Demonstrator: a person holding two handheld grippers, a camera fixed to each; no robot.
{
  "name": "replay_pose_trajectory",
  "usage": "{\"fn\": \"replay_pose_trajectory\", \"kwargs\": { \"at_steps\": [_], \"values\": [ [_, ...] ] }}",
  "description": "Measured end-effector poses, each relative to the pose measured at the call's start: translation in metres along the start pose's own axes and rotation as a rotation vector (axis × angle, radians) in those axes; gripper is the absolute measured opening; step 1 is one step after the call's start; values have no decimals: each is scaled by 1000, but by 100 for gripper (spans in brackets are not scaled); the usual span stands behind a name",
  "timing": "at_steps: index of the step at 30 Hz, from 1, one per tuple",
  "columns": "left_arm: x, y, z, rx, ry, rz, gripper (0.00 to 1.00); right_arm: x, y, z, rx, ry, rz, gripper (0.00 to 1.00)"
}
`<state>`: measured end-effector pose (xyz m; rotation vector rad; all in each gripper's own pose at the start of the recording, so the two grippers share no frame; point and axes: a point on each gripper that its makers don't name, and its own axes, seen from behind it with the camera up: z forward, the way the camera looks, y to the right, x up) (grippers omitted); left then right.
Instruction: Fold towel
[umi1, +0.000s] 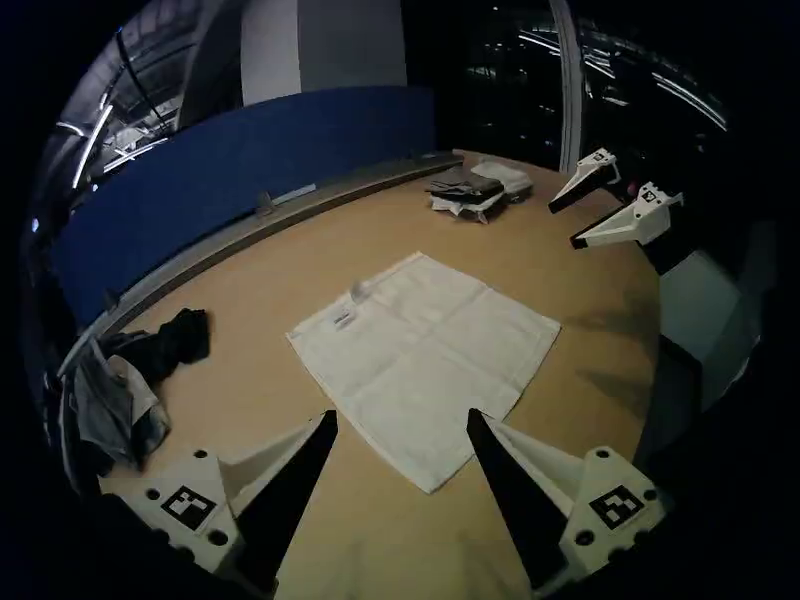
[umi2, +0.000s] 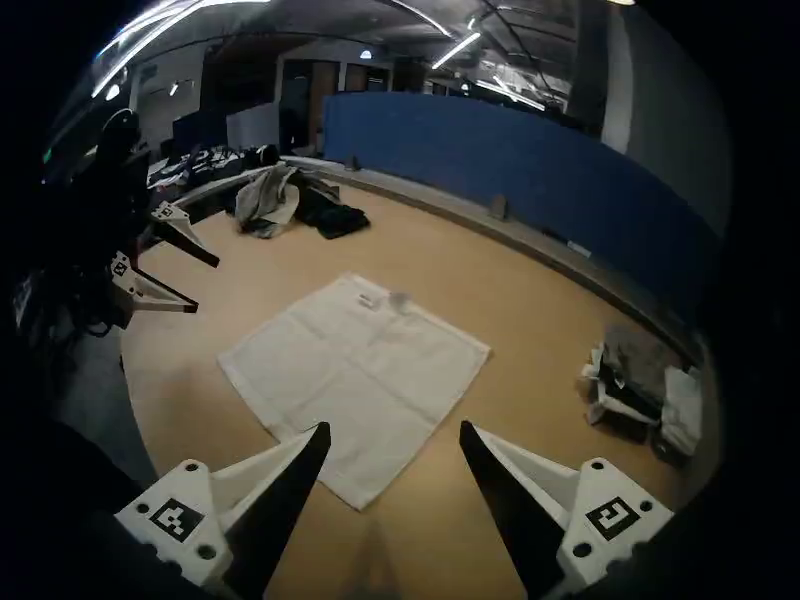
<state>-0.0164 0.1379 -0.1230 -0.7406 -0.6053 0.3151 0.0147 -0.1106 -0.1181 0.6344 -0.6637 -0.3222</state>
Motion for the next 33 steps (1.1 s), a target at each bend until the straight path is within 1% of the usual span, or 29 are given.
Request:
{"fn": "replay_pose_trajectory", "kwargs": {
  "at_steps": [6,14,23,30,33],
  "values": [
    [-23,10,15,-18,-34,-13,97,-22,-11,15,16,-20,0,100],
    [-46,11,31,-23,-64,-13,97,-42,-21,35,37,-41,33,100],
    [-68,15,46,-32,-94,-19,97,-63,-26,56,43,-70,45,100],
    [-79,18,51,-35,-114,-17,96,-79,-29,63,46,-100,44,100],
    [-82,19,52,-33,-119,-17,96,-84,-31,64,52,-110,37,97]
  ]
}}
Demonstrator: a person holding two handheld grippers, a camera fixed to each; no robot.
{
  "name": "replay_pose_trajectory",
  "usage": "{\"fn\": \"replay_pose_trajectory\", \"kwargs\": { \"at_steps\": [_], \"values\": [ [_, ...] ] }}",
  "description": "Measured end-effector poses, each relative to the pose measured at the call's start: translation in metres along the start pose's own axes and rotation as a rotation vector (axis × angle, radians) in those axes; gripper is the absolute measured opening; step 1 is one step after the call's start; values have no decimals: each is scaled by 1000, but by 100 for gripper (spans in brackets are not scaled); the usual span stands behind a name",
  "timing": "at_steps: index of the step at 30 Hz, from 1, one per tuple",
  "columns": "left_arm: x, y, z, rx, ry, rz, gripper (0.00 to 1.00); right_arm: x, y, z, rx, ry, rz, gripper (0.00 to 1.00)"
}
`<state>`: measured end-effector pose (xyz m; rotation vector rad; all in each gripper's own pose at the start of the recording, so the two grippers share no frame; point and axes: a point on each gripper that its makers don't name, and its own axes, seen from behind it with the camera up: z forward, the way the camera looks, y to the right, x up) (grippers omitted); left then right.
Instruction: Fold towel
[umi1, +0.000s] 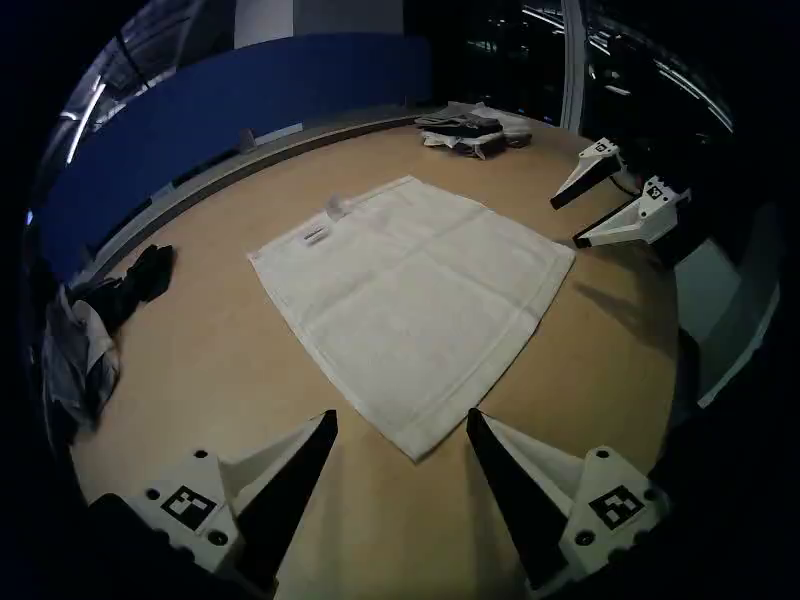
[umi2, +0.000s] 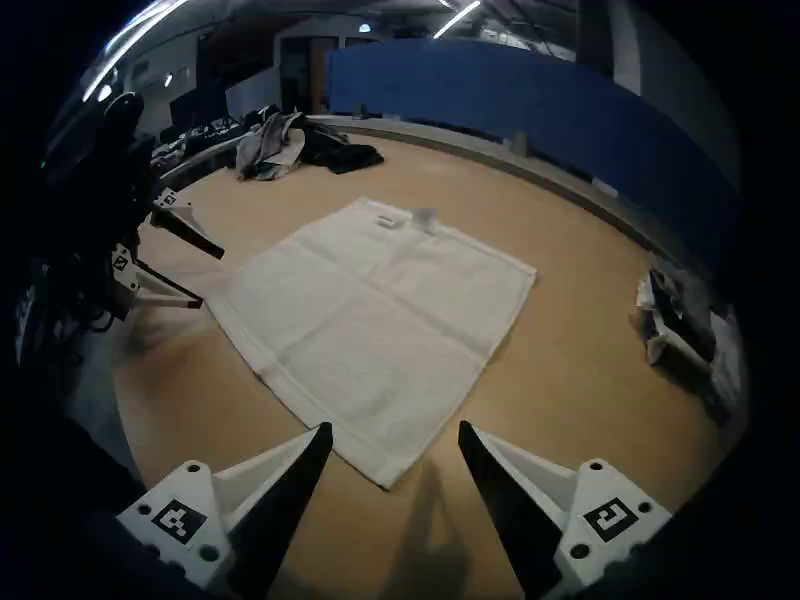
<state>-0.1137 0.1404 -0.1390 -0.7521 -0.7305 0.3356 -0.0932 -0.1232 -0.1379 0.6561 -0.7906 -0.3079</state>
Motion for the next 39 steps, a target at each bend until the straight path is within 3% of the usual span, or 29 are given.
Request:
{"fn": "replay_pose_trajectory", "kwargs": {
  "at_steps": [5,15,21,26,31,37,39],
  "values": [
    [-3,6,1,-14,-14,1,92,-7,0,4,-3,-12,10,95],
    [-13,15,5,-32,-50,1,75,-24,-7,4,12,-55,20,72],
    [-20,14,7,-20,-75,0,55,-29,-9,5,15,-60,32,54],
    [-18,15,7,-20,-76,-1,51,-29,-9,6,25,-58,68,49],
    [-19,16,7,-20,-78,10,43,-32,-10,5,24,-67,59,48],
    [-18,18,9,-11,-76,29,36,-38,-13,6,26,-81,45,30],
    [-18,18,9,-7,-76,31,35,-39,-13,7,28,-83,49,29]
  ]
}}
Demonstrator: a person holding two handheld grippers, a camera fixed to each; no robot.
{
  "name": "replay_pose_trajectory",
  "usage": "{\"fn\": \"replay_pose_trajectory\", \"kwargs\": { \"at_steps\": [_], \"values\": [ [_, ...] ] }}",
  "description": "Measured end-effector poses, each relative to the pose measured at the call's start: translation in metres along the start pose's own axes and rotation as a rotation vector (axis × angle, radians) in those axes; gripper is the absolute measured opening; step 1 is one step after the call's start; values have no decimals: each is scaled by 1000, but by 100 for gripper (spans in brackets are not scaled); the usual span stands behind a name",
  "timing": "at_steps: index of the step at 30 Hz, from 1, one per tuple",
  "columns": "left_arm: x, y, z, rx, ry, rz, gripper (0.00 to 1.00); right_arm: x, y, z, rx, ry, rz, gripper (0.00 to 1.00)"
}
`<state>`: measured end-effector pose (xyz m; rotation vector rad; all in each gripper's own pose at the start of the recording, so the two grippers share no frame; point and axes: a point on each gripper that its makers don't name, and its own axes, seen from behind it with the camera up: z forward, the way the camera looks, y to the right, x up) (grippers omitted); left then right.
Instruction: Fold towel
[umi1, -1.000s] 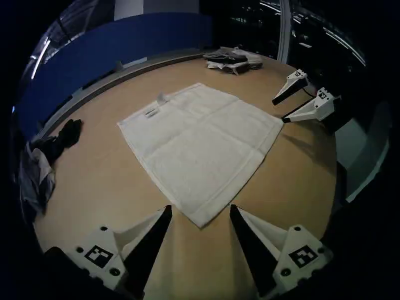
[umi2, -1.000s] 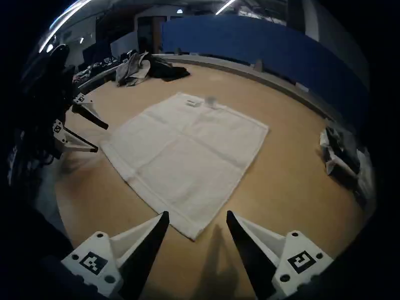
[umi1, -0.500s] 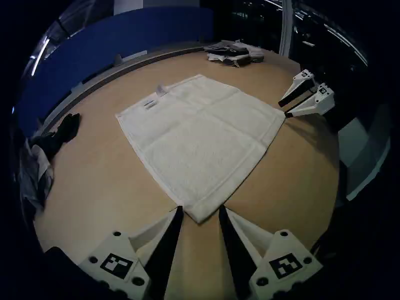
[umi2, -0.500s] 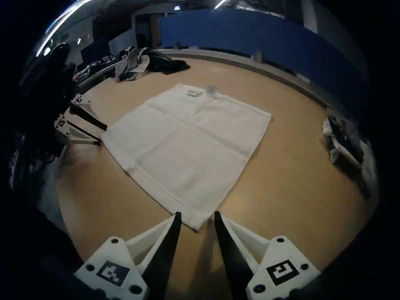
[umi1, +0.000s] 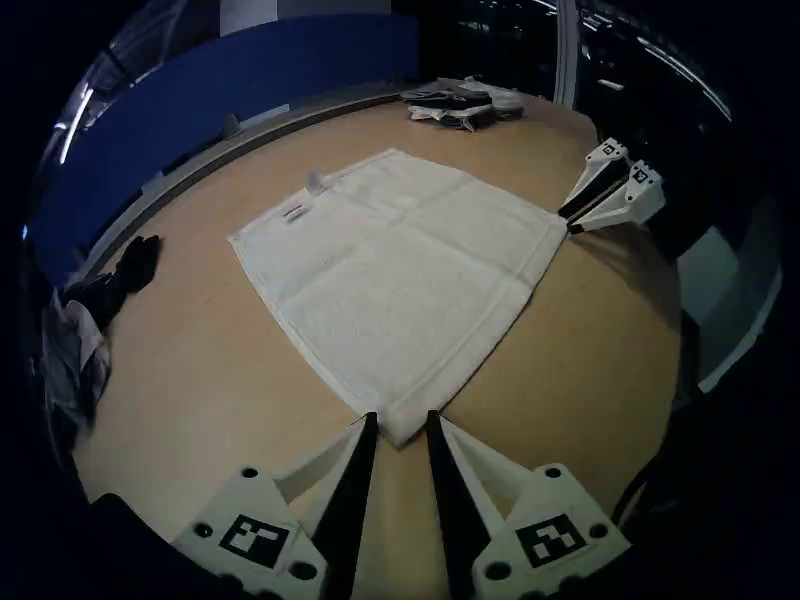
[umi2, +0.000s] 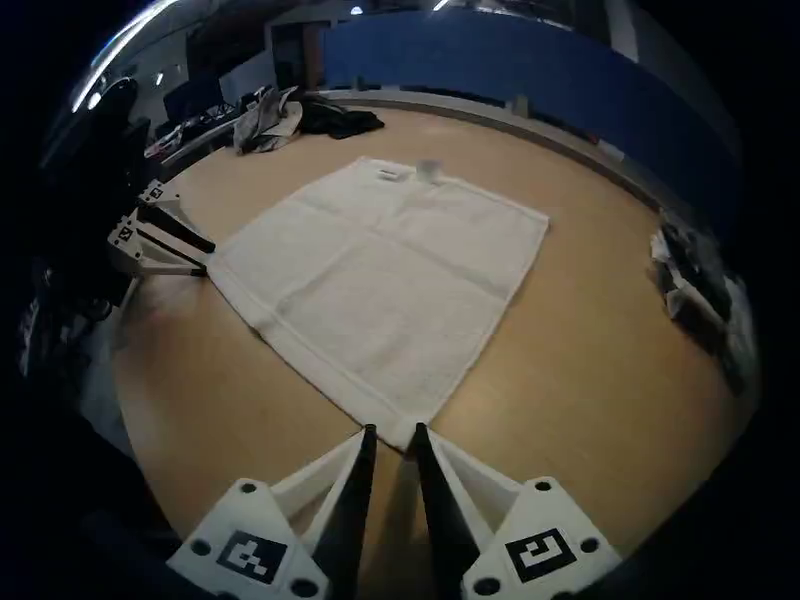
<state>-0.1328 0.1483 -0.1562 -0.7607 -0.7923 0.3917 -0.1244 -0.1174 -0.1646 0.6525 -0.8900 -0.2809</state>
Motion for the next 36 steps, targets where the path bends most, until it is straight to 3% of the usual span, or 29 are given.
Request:
{"fn": "replay_pose_trajectory", "kwargs": {
  "at_steps": [4,9,18,36],
  "values": [
    [0,1,0,2,0,7,32,-1,2,1,-4,0,11,27],
    [1,4,0,0,-1,16,21,-4,4,1,-10,-7,9,24],
    [1,4,0,7,-5,4,9,-4,3,0,-16,-8,-16,12],
    [3,-1,-4,12,-11,-10,7,3,5,-9,-13,3,10,8]
  ]
}}
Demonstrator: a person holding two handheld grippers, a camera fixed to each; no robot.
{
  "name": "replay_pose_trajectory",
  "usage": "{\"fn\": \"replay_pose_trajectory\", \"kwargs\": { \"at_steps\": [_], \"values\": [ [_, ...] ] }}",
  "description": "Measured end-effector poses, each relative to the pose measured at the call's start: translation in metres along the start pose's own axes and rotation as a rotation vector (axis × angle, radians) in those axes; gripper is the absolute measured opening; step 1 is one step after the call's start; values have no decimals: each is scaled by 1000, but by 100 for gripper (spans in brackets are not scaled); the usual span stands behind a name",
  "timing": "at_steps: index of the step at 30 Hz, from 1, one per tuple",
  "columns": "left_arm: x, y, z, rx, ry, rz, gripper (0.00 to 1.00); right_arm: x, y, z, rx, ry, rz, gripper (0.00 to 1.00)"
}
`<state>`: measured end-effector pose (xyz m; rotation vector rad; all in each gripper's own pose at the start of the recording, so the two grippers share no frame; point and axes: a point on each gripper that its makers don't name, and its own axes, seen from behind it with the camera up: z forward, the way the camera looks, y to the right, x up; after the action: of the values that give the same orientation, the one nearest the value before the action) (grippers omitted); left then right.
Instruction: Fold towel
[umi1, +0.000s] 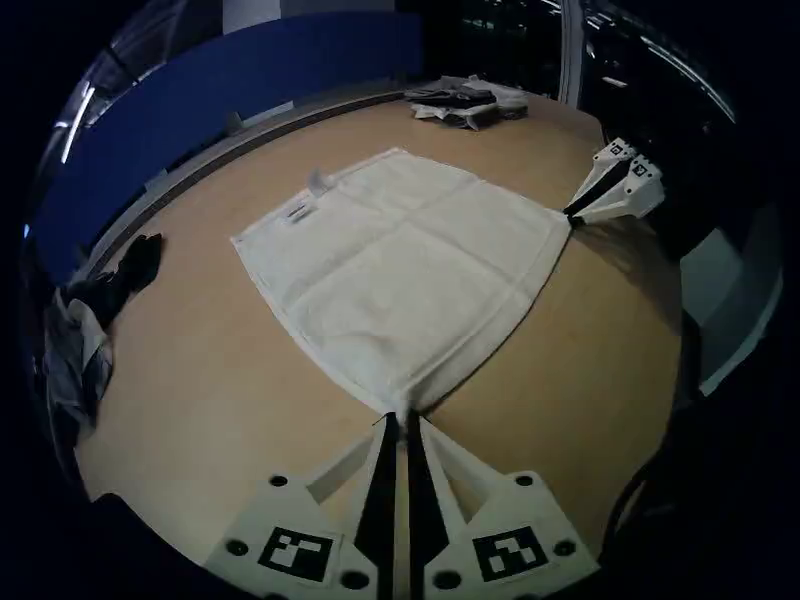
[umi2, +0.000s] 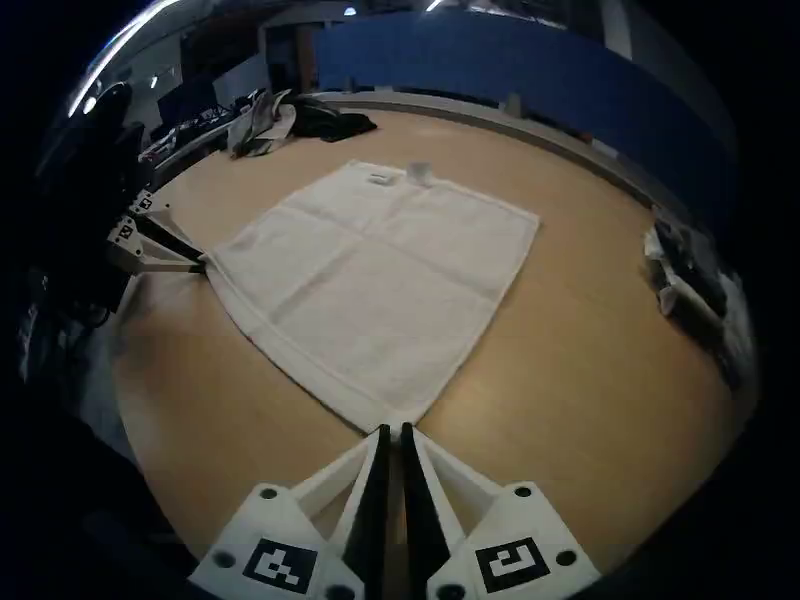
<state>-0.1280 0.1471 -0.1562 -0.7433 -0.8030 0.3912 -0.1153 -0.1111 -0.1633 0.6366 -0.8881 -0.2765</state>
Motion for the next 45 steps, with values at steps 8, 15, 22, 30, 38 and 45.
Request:
{"fn": "replay_pose_trajectory", "kwargs": {
  "at_steps": [8,15,22,30,38,45],
  "values": [
    [10,-3,-12,5,16,-24,7,13,0,-11,-1,24,6,8],
    [23,-3,-30,10,25,-48,7,31,0,-29,-5,53,15,8],
    [38,-4,-53,19,32,-83,7,51,-2,-55,-9,91,20,8],
    [51,-1,-75,20,16,-94,7,66,-6,-83,-15,119,23,8],
    [68,0,-93,20,23,-96,7,76,-9,-104,-17,141,45,8],
    [74,0,-101,16,21,-101,7,82,-13,-116,-14,157,50,8]
  ]
}}
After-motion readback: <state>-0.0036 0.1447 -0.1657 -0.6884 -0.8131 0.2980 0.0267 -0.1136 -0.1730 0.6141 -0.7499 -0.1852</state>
